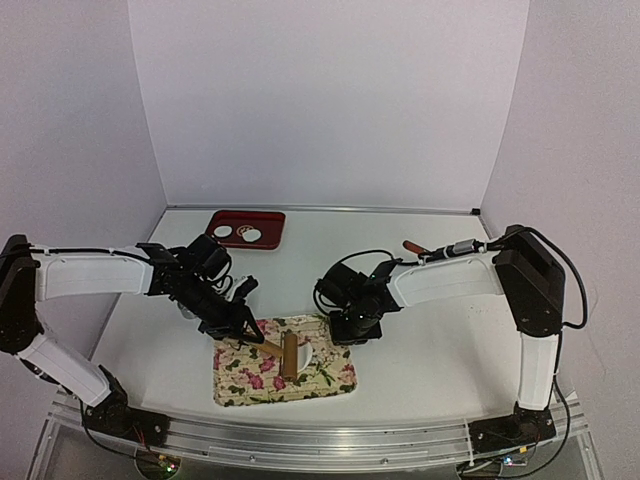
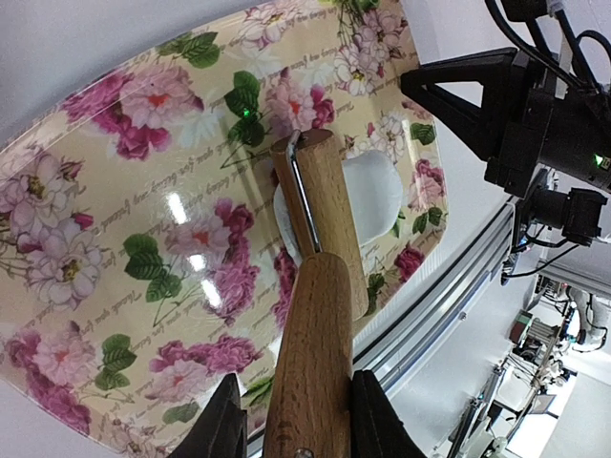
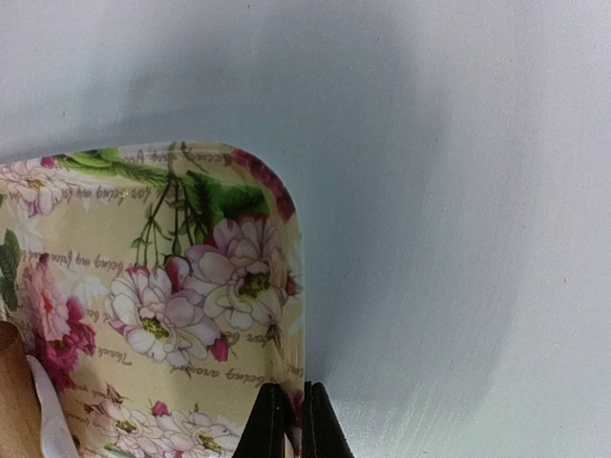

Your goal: Roll out the dumpling wrappers from the dough

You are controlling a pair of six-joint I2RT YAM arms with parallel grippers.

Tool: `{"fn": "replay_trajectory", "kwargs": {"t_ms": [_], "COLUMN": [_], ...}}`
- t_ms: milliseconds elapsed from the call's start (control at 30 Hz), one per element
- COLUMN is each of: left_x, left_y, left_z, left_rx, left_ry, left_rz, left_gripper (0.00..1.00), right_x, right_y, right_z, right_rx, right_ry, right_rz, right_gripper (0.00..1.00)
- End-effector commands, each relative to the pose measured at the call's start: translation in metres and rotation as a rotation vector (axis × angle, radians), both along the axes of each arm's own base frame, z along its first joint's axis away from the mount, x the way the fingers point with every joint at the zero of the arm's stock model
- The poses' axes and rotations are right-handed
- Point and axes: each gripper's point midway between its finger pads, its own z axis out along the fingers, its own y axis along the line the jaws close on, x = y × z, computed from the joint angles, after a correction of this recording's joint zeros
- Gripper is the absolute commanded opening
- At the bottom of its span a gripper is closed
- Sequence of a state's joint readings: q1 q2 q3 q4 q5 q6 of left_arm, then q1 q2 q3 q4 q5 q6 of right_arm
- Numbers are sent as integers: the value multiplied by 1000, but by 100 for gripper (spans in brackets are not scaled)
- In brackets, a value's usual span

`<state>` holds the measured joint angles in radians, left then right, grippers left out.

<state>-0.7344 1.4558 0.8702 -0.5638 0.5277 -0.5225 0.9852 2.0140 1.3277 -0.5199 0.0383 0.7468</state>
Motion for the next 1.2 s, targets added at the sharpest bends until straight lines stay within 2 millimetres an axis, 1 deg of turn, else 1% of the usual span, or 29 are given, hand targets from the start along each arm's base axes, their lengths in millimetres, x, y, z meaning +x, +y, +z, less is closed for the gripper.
{"fn": "replay_trajectory", "kwargs": {"t_ms": [0,467,567,633,800,900,1033,1167], "left_x": [-44,-43,-38,-33,-27,-28,-34,-43], "left_y": [105,108,103,97,81,74,71,75], "left_z": [-64,-65,-66,-67,-75,-84,-95,-106], "left_rx": [516,528,524,511,501,506,532,563], "left_ry": [154,155,148,143,134,137,142,152], "left_rz": [64,78,78,78,56,36,14,-4], "left_gripper": [0,0,0,0,0,0,0,0], "right_x": [5,5,5,6,7,7,6,5], "right_y": [-30,-34,-34,-33,-32,-32,-34,-35], "right_z": [4,7,7,8,10,11,11,11], "right_rx": [-123,-128,-129,-126,-122,-121,-122,-122], "right_ry": [-52,-61,-63,-65,-69,-72,-71,-68], "right_rz": [-45,-55,-54,-52,-53,-57,-63,-69], "right_gripper": [0,0,0,0,0,0,0,0]}}
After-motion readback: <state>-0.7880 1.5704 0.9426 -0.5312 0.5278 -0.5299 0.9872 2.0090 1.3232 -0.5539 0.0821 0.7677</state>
